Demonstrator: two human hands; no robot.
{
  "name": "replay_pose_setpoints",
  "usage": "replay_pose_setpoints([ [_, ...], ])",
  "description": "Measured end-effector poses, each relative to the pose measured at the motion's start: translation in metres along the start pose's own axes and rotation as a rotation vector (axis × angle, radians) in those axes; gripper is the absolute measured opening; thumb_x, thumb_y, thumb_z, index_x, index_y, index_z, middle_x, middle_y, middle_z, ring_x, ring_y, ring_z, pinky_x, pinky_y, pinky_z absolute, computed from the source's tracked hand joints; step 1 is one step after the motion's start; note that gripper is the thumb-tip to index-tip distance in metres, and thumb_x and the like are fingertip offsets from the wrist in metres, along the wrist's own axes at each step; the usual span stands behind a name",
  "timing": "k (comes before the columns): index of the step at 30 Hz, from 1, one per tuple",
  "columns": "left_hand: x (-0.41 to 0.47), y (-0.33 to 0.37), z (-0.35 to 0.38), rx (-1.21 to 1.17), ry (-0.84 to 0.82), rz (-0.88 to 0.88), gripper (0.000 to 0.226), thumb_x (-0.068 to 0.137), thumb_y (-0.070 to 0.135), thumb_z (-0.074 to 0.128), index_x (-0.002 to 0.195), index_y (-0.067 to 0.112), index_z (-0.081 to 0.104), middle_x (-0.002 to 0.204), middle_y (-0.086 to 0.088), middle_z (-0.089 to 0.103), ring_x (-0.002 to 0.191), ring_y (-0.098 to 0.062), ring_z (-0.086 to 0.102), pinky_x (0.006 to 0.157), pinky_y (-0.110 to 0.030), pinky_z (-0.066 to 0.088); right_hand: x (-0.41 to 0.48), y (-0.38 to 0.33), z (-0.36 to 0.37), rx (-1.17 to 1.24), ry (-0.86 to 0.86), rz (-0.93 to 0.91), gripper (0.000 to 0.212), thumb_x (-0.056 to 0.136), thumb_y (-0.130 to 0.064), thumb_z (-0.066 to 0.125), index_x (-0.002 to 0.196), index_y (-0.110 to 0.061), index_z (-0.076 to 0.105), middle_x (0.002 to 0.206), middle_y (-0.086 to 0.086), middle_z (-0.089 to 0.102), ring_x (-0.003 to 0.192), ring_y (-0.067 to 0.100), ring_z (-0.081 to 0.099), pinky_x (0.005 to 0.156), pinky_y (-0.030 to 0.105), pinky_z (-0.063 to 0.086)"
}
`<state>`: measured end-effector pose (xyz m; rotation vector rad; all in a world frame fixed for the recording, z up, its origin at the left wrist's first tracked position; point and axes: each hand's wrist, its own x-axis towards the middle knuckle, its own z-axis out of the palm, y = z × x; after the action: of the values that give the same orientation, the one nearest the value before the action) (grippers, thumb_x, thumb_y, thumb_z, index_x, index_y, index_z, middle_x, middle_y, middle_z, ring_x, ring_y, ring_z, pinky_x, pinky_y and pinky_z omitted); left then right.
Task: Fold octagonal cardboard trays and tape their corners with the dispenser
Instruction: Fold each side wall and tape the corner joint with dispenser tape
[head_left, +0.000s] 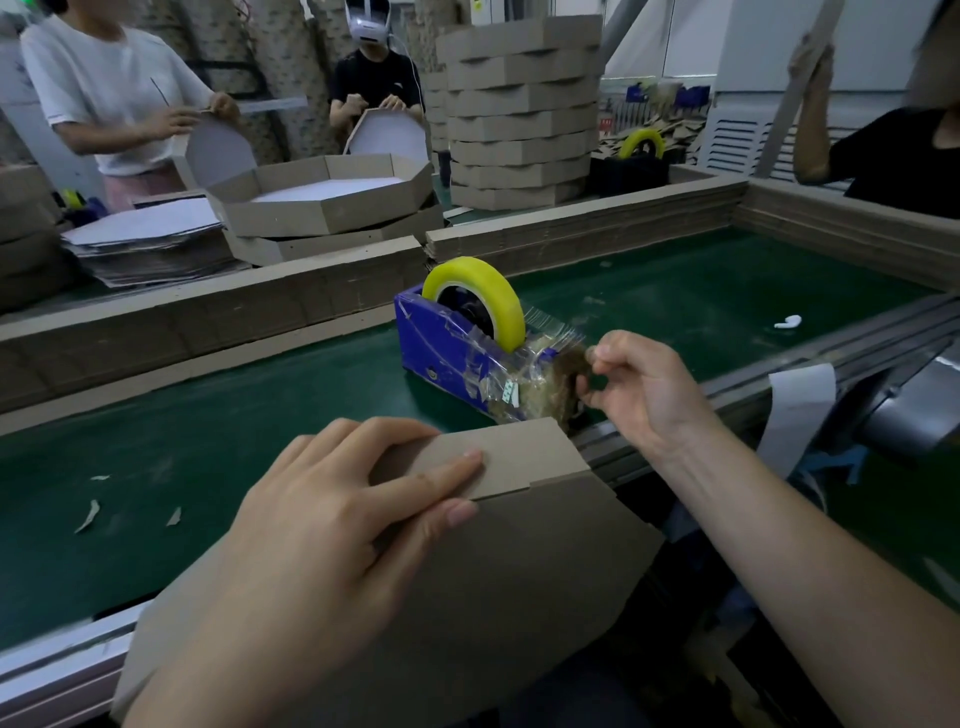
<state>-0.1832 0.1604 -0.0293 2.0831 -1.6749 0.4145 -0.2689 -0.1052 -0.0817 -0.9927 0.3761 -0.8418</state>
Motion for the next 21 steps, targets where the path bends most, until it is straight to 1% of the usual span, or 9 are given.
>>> replay_pose_setpoints([
  [3,0.001,0.001,0.0,0.003,-0.004,0.006,0.036,0.092,0.048,0.044,0.114,0.038,0.071,0.109,0.009,0.065,0.089,-0.019,0.062,0.066,-0.036,0.048,0.0,0.0,-0.001,-0.002,-0.015,-0.012,0.041,0.082,0.006,0.044,0.046,-0.014,0.044,0.059,0.001,0.042,0.061,0.012,0.046,0.061,0.03,0.042],
  [8,0.002,0.001,0.0,0.011,-0.01,0.004,0.036,0.092,0.048,0.044,0.113,0.038,0.071,0.109,0.009,0.066,0.088,-0.02,0.062,0.065,-0.035,0.048,-0.004,0.0,-0.007,0.044,-0.067,-0.01,0.025,0.065,-0.005,0.051,0.044,-0.015,0.044,0.059,0.0,0.043,0.063,0.011,0.048,0.066,0.03,0.048],
  [10,0.003,0.002,0.0,0.013,-0.015,0.004,0.036,0.092,0.048,0.044,0.113,0.038,0.071,0.109,0.009,0.066,0.089,-0.02,0.063,0.065,-0.036,0.048,-0.004,0.003,-0.011,-0.019,-0.086,-0.035,0.03,0.069,-0.003,0.054,0.043,-0.015,0.045,0.06,0.0,0.043,0.063,0.011,0.048,0.066,0.029,0.051],
  [12,0.003,0.002,0.0,0.014,-0.02,0.004,0.037,0.091,0.049,0.043,0.113,0.038,0.071,0.109,0.008,0.066,0.09,-0.02,0.063,0.066,-0.036,0.048,-0.005,0.006,-0.018,-0.106,-0.069,-0.067,0.044,0.081,0.007,0.055,0.044,-0.013,0.046,0.061,-0.001,0.044,0.063,0.01,0.05,0.068,0.029,0.054],
  [14,0.003,0.002,0.0,0.009,-0.019,-0.001,0.037,0.091,0.049,0.044,0.113,0.038,0.071,0.109,0.009,0.066,0.091,-0.019,0.063,0.066,-0.035,0.048,-0.006,0.007,-0.026,-0.356,-0.036,-0.141,0.043,0.087,0.007,0.059,0.048,-0.01,0.052,0.067,-0.003,0.048,0.067,0.013,0.053,0.069,0.027,0.054],
  [16,0.003,0.002,0.0,0.003,-0.016,-0.007,0.037,0.091,0.049,0.044,0.113,0.038,0.071,0.109,0.01,0.066,0.091,-0.018,0.063,0.067,-0.035,0.048,-0.006,0.005,-0.033,-0.792,0.006,-0.307,0.031,0.086,-0.005,0.069,0.056,-0.011,0.061,0.075,0.0,0.048,0.071,0.016,0.053,0.069,0.023,0.049],
  [18,0.003,0.002,0.0,-0.001,-0.013,-0.008,0.037,0.091,0.049,0.044,0.112,0.037,0.072,0.109,0.01,0.066,0.091,-0.018,0.063,0.068,-0.034,0.048,-0.006,0.0,-0.035,-1.126,0.062,-0.486,0.026,0.082,-0.009,0.074,0.06,-0.009,0.06,0.076,0.002,0.045,0.066,0.013,0.048,0.063,0.019,0.04],
  [19,0.004,0.002,0.0,0.0,-0.011,-0.007,0.037,0.091,0.049,0.044,0.112,0.037,0.072,0.109,0.01,0.066,0.091,-0.019,0.063,0.068,-0.034,0.048,-0.008,-0.002,-0.035,-1.225,0.088,-0.554,0.026,0.081,-0.008,0.074,0.06,-0.008,0.058,0.076,0.002,0.043,0.063,0.013,0.045,0.061,0.02,0.037],
  [21,0.003,0.002,0.0,0.004,-0.012,0.001,0.037,0.09,0.049,0.045,0.111,0.037,0.072,0.108,0.01,0.066,0.091,-0.018,0.063,0.068,-0.035,0.049,-0.016,-0.008,-0.032,-1.316,0.126,-0.662,0.022,0.08,-0.008,0.075,0.063,-0.005,0.061,0.074,0.001,0.04,0.06,0.015,0.042,0.058,0.025,0.035],
])
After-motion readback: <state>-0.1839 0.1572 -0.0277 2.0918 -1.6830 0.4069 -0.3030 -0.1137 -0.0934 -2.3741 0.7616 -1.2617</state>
